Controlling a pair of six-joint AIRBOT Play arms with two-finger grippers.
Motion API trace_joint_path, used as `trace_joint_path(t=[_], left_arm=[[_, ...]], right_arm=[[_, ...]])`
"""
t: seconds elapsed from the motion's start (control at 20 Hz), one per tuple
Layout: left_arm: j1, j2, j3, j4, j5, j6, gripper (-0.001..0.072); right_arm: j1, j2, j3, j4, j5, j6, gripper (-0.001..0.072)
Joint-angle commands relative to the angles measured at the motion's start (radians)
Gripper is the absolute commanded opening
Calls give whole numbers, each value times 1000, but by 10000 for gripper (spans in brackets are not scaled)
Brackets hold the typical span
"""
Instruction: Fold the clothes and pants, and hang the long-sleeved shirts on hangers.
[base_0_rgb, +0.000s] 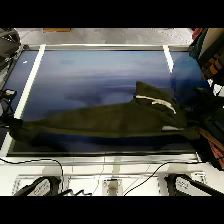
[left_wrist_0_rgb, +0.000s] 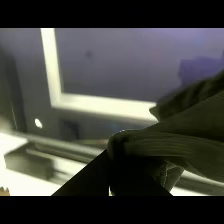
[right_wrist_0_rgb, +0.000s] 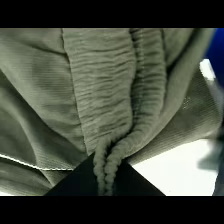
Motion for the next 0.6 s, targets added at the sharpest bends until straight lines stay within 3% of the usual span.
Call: trace_joint_path(t=[0.0,0.15,0.2,0.4,0.55], left_arm=[[50,0,-15,-61,-63,99,17],[58,0,-3,-78,-13,304,16],[41,0,19,-77,38,326,16],[-58,0,173,-44,299,335,17],[-112,1,279,-104,323,310,18]], right_arm=[[0,1,-92,-21,106,-3,29],[0,1,-172,-20,90,-3,28],[0,1,-185,-21,80,-3,28],[0,1,-192,-21,66,-3,28],[0,1,-192,-19,42,-2,28]])
